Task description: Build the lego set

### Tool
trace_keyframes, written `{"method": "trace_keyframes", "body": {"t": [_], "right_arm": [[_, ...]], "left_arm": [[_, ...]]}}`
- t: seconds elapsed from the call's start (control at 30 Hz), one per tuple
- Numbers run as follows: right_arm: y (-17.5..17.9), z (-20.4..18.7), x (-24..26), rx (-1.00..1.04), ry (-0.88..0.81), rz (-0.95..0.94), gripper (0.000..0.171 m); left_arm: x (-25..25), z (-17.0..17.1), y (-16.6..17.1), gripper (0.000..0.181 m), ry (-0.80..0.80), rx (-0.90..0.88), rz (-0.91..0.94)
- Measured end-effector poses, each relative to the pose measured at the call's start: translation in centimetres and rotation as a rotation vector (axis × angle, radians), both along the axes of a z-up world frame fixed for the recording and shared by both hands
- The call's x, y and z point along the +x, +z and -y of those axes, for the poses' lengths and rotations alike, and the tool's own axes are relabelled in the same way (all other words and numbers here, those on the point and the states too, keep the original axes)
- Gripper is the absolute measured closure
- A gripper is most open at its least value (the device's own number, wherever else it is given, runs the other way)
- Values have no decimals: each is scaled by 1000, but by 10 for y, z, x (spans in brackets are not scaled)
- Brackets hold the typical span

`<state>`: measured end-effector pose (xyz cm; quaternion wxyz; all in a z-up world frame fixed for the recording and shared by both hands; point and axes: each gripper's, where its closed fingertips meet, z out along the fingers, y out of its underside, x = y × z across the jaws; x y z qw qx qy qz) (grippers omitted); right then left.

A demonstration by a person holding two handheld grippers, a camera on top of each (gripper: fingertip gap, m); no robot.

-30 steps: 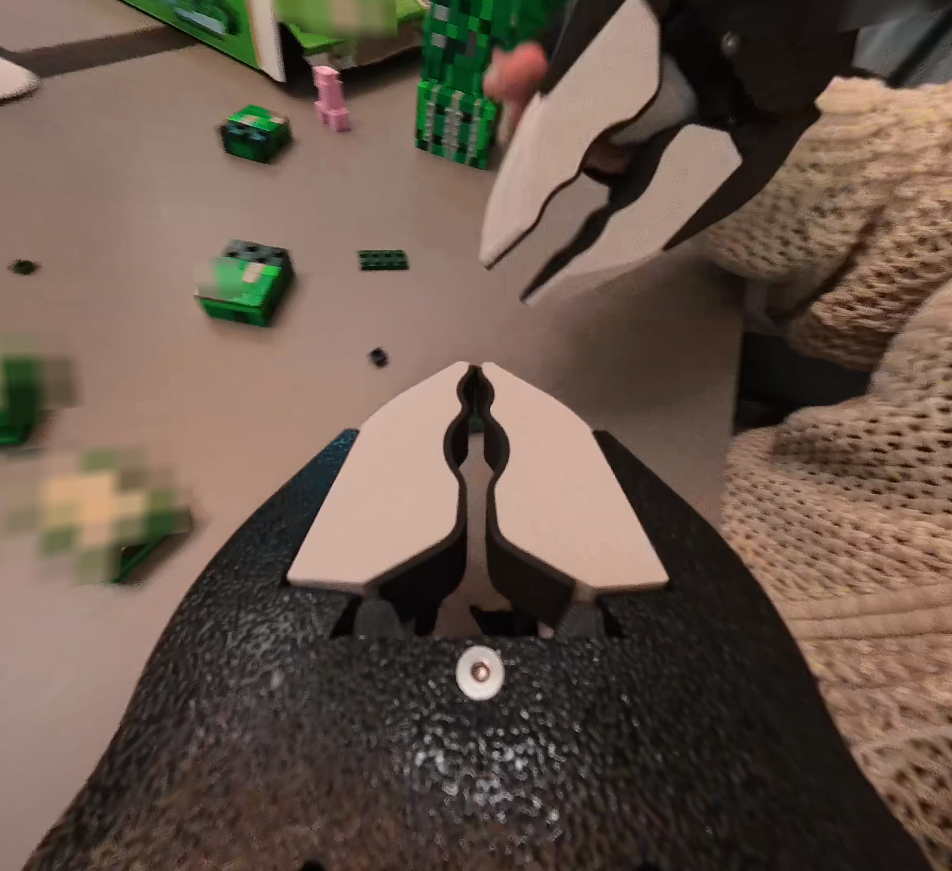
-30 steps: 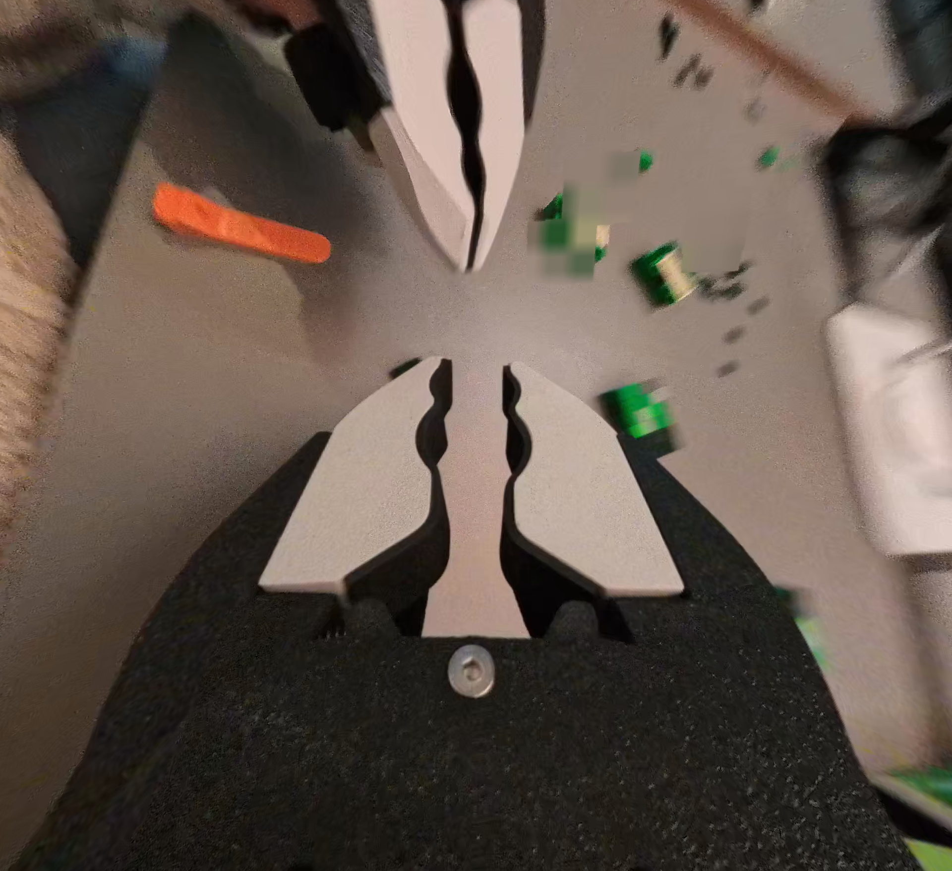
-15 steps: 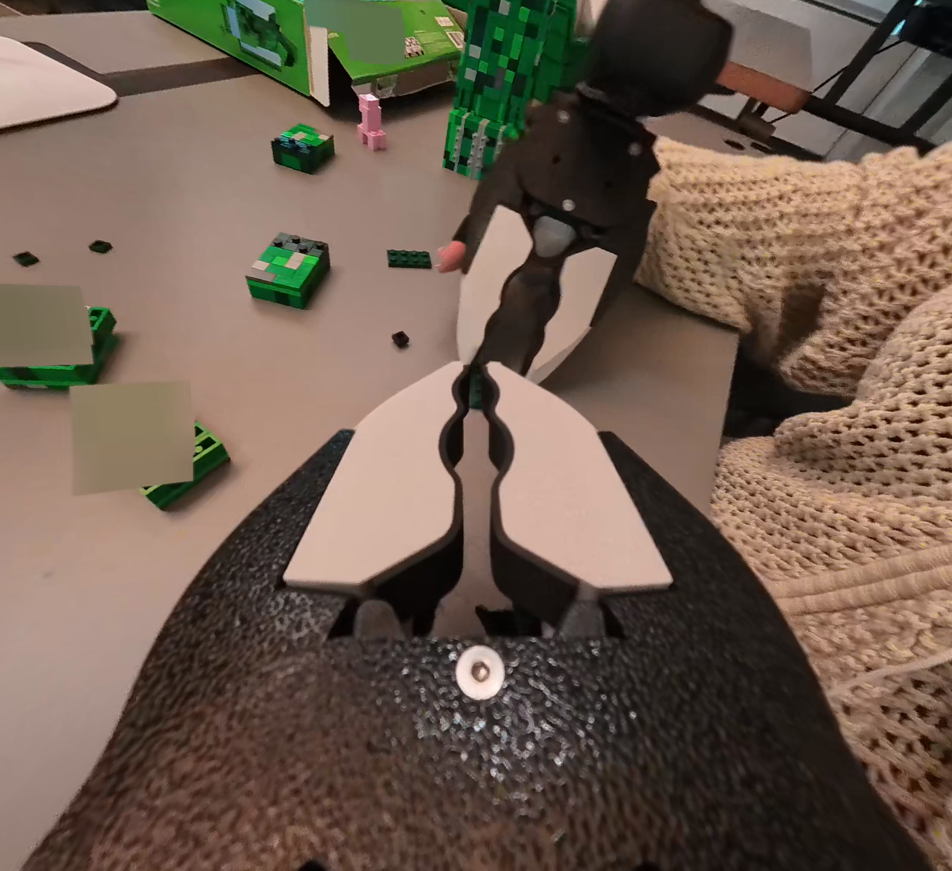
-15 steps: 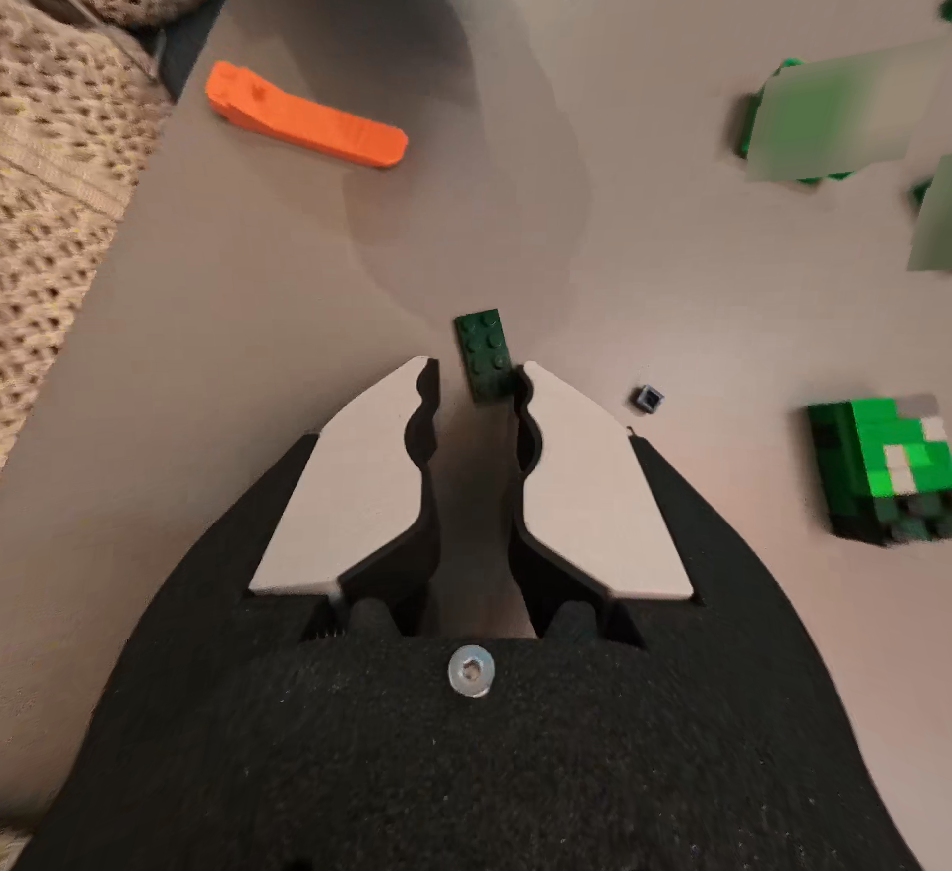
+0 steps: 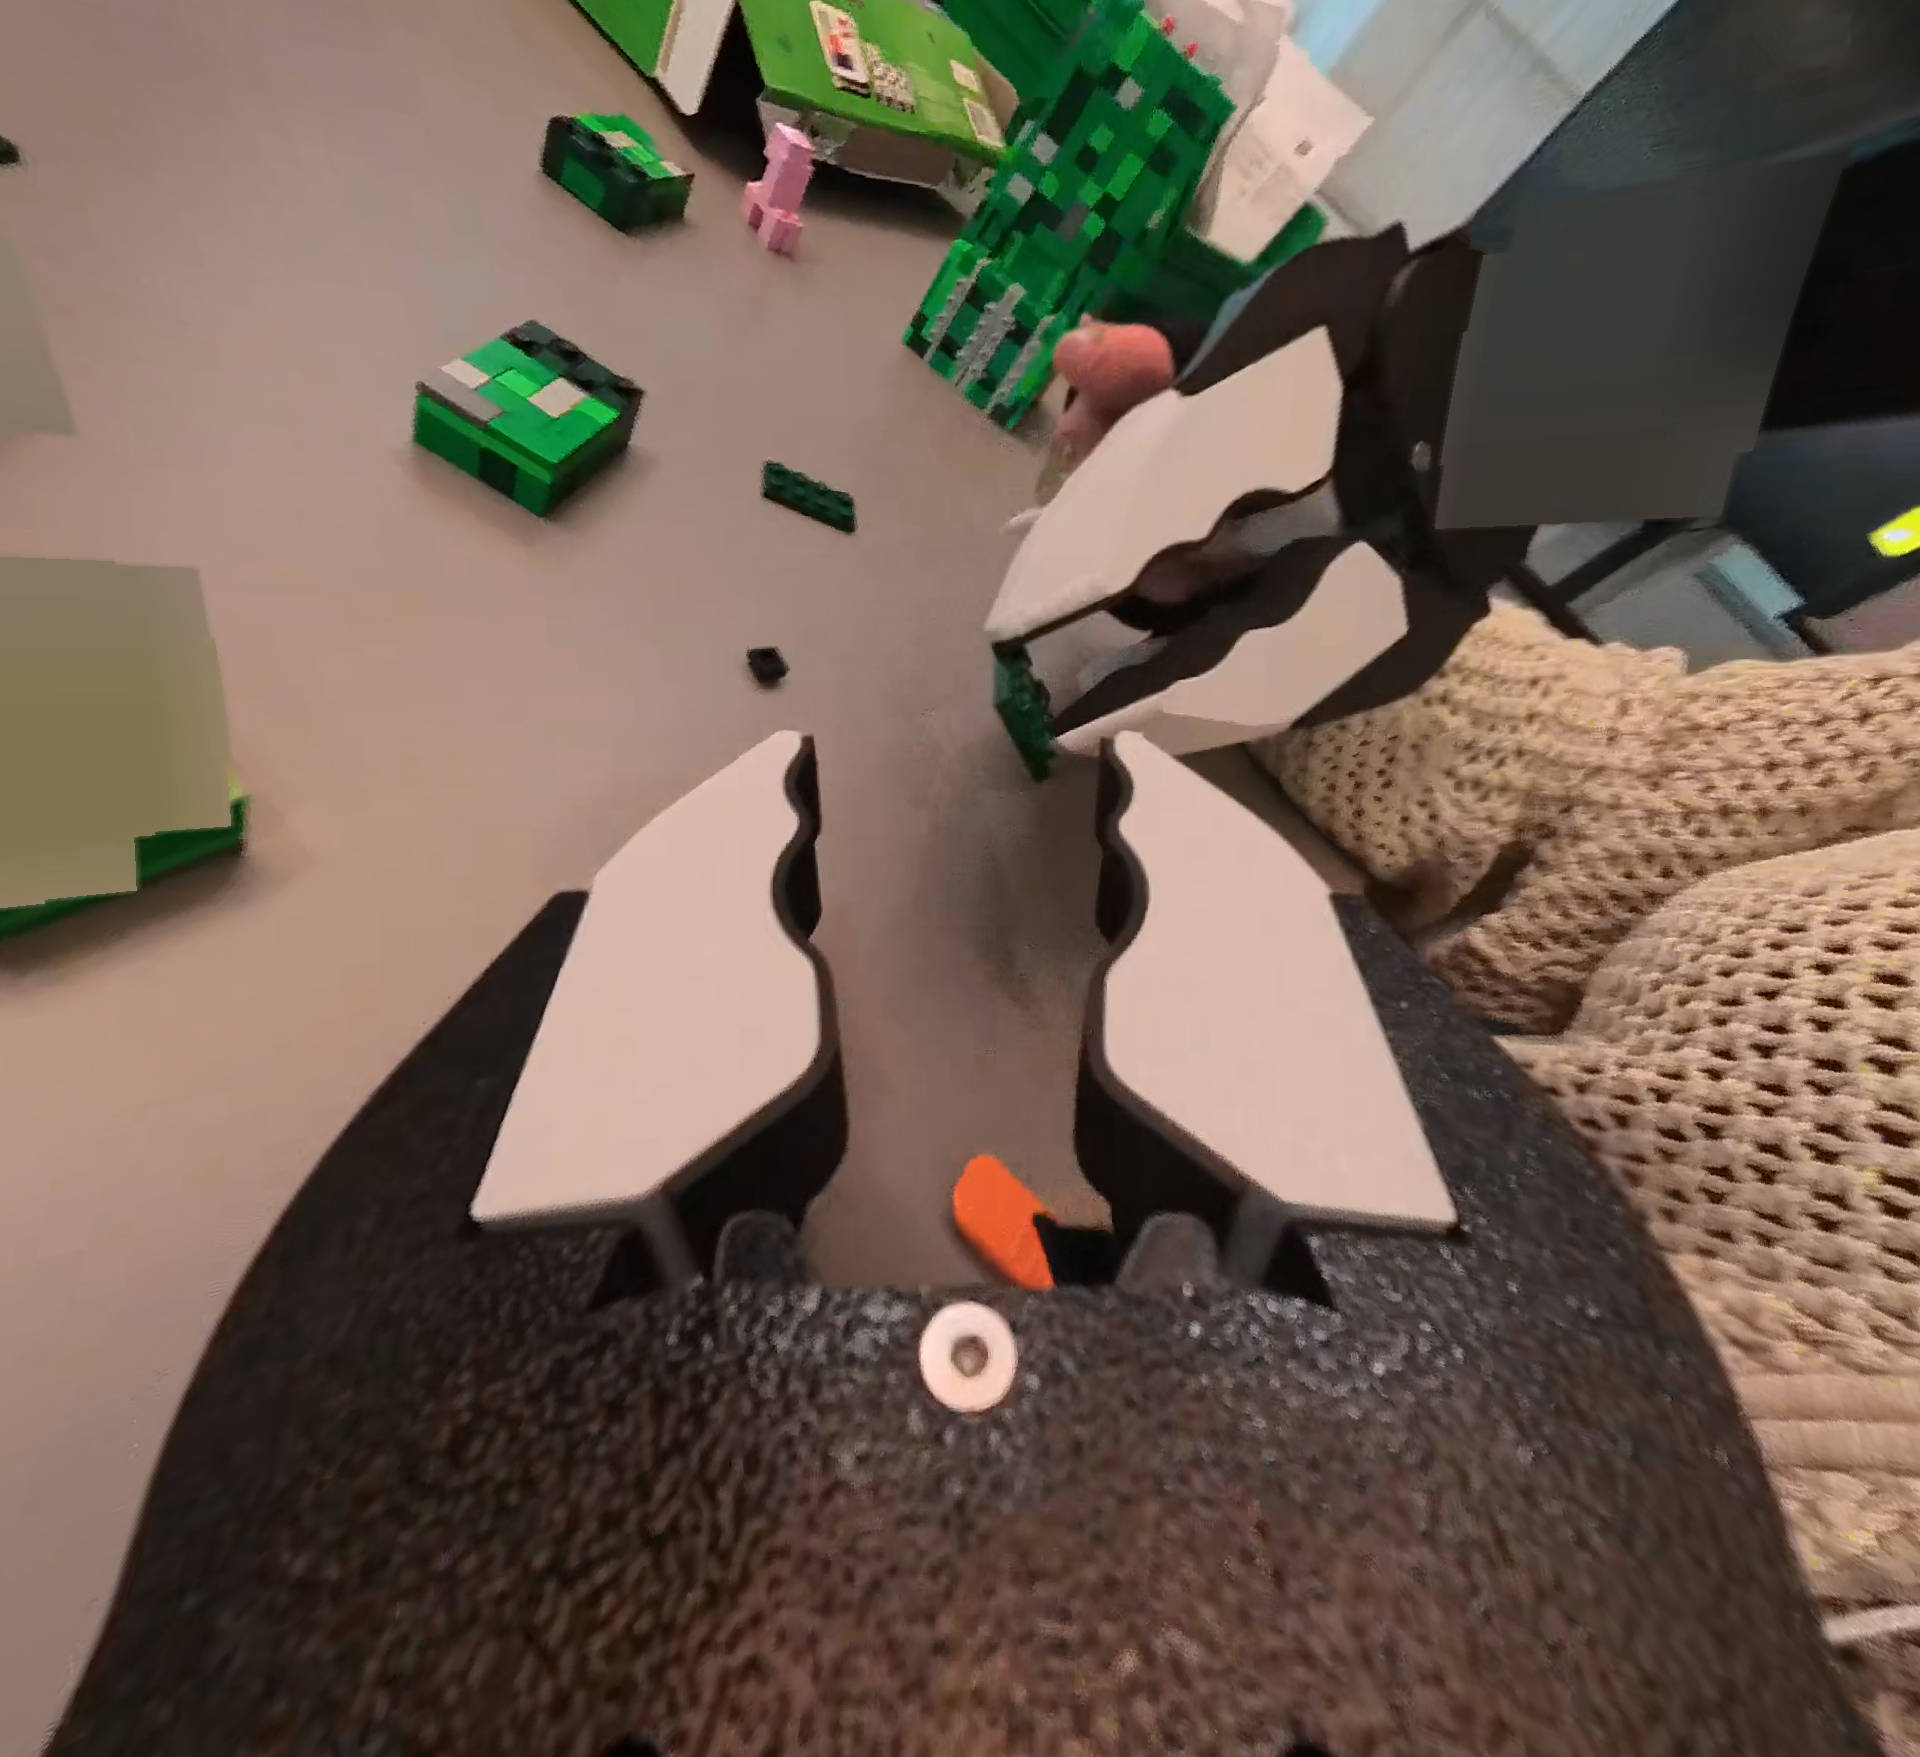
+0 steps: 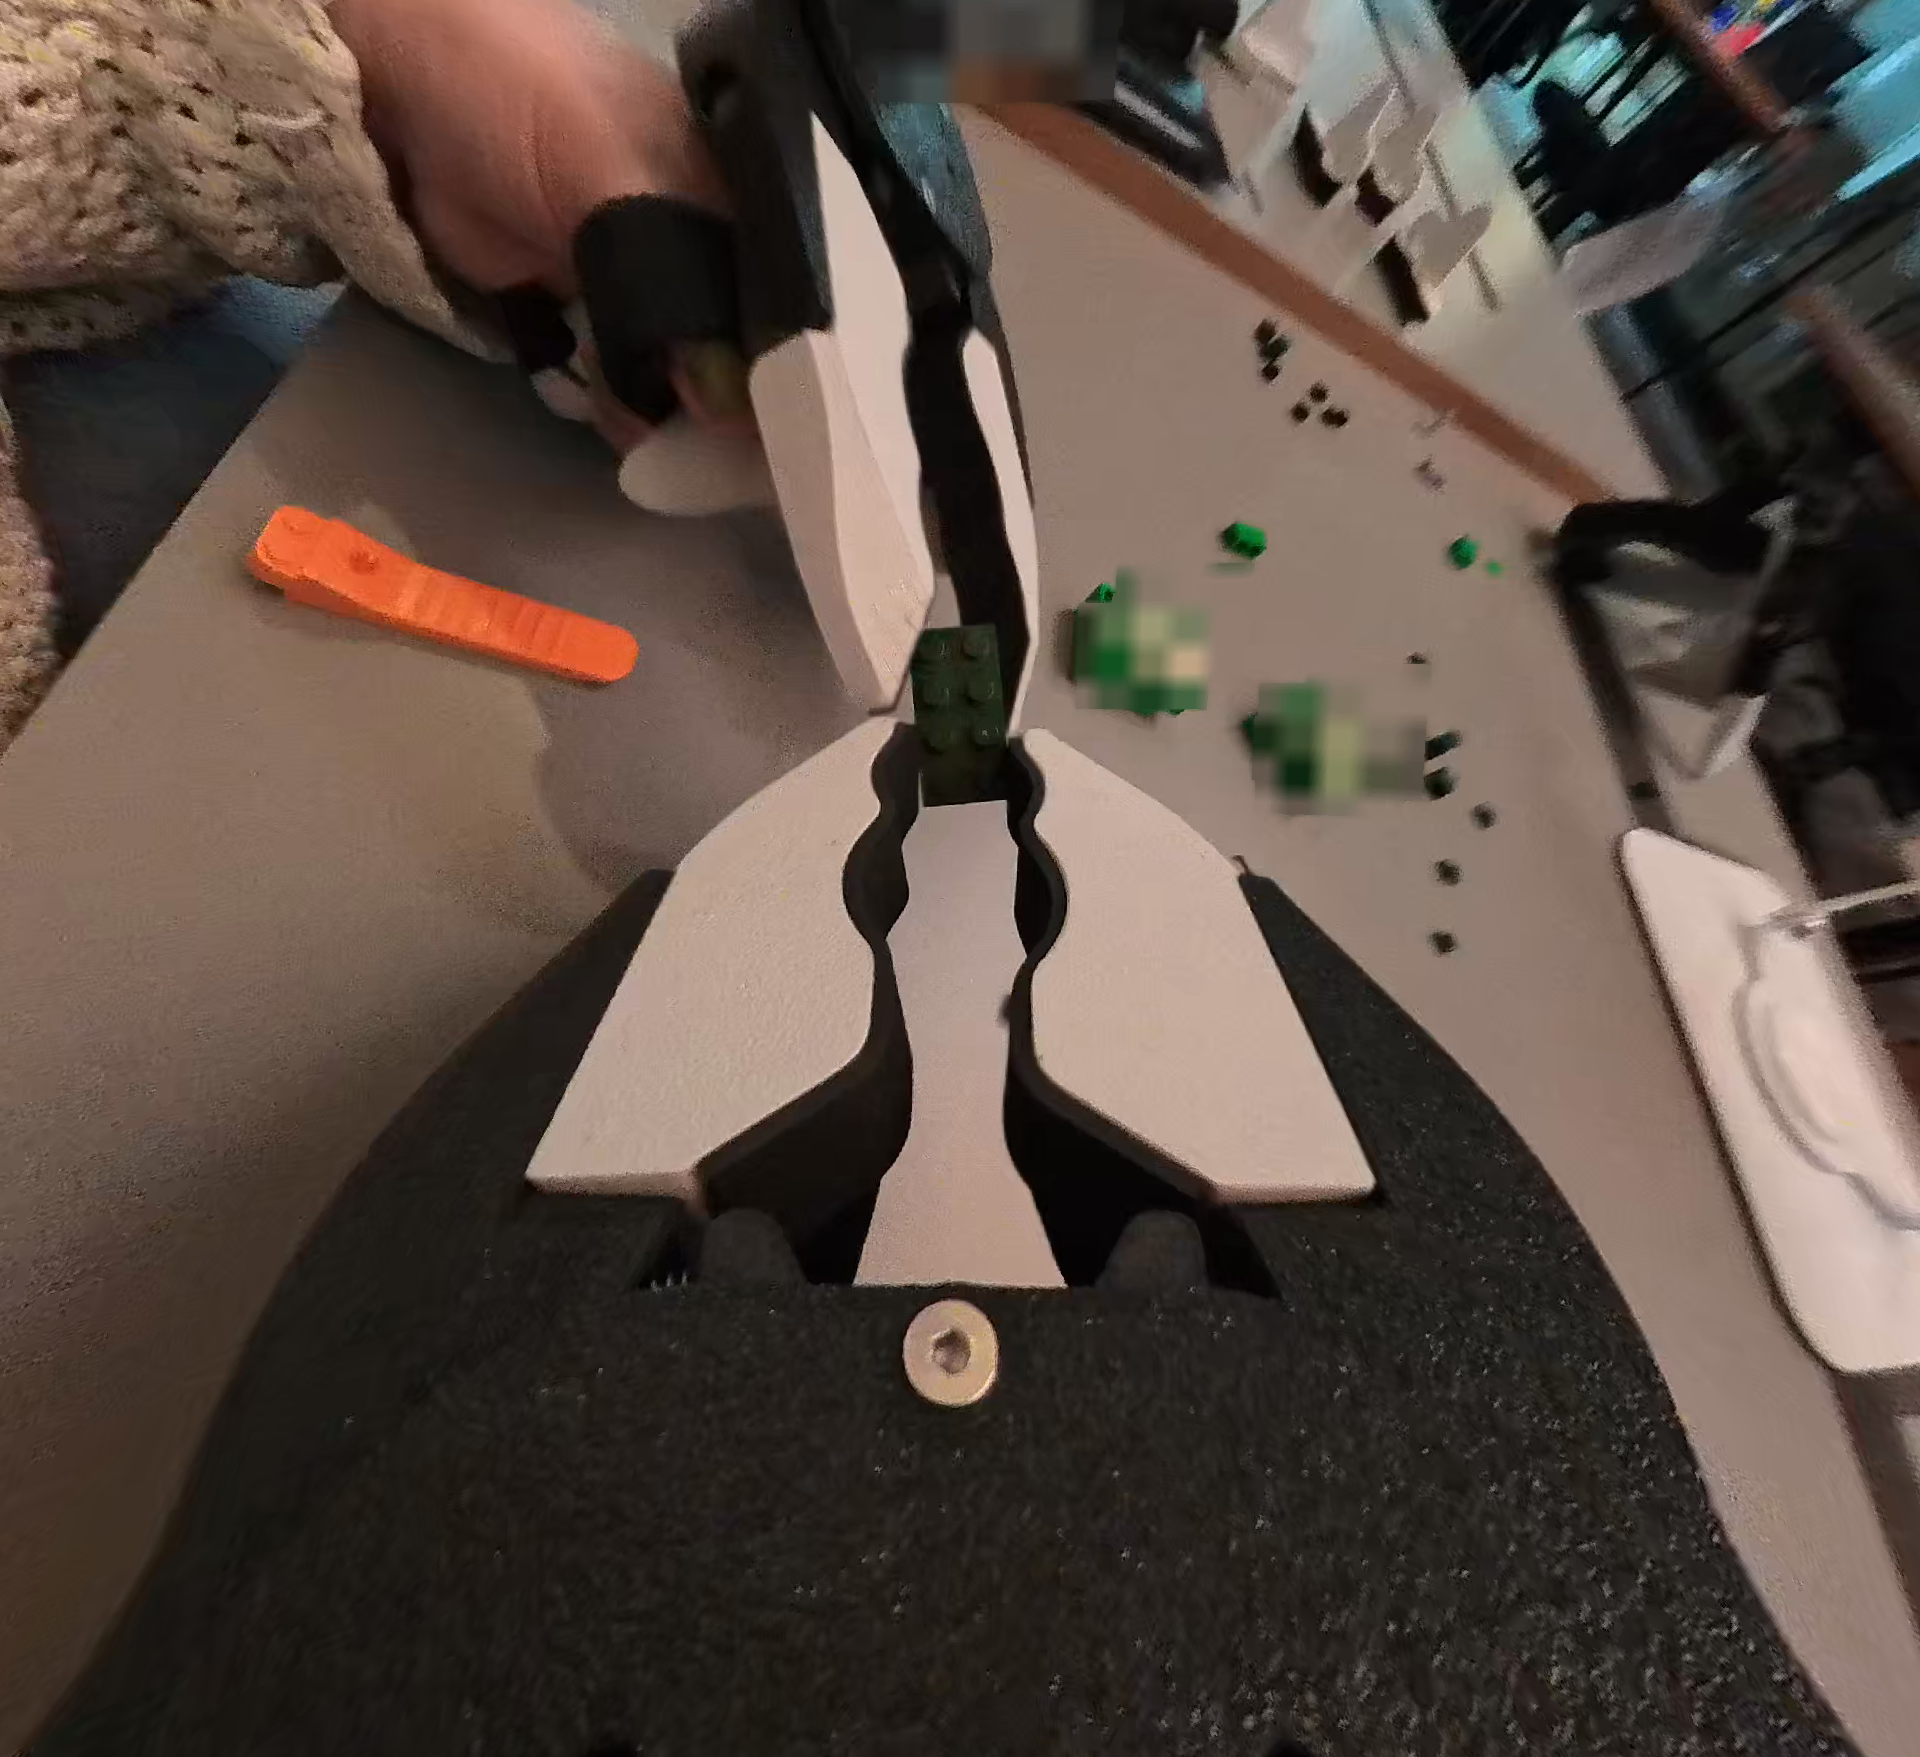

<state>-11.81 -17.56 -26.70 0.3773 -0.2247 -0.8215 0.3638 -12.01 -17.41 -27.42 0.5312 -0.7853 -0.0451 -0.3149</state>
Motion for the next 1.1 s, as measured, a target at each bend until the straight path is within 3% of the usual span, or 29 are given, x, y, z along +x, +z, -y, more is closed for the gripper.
{"method": "trace_keyframes", "body": {"t": [0.1, 0.17, 0.23, 0.33, 0.43, 0.5, 0.63, 0.7, 0.77, 0.8, 0.93, 1.1], "right_arm": [[6, -2, -1, 66, -25, -65, 155], [6, 0, 1, 68, -18, -70, 155], [5, 1, 2, 79, -5, -67, 160], [3, 3, 10, -35, 39, 42, 149], [-1, 6, 19, -207, 84, 265, 145], [-7, 7, 24, -255, 108, 368, 151], [-8, 8, 21, -321, 89, 394, 166], [-1, 4, 15, -406, 44, 357, 166], [14, 2, 11, -557, 30, 303, 166], [22, 1, 10, -631, 27, 276, 166], [36, 6, 13, -779, 60, 227, 166], [40, 9, 14, -799, 60, 192, 166]], "left_arm": [[7, -1, 11, 149, -51, 66, 62], [8, -2, 19, 171, -56, 114, 84], [9, -1, 18, 177, -74, 115, 40], [15, 3, 13, 177, -147, 97, -109], [18, 6, 9, 177, -209, 83, -283], [22, 8, 10, 177, -260, 91, -338], [24, 7, 13, 177, -278, 102, -379], [15, 0, 19, 173, -177, 137, -369], [8, -3, 30, 145, -100, 198, -324], [8, -3, 36, 142, -93, 233, -292], [13, 3, 59, 156, -115, 422, -184], [14, 3, 61, 155, -136, 452, -93]]}}
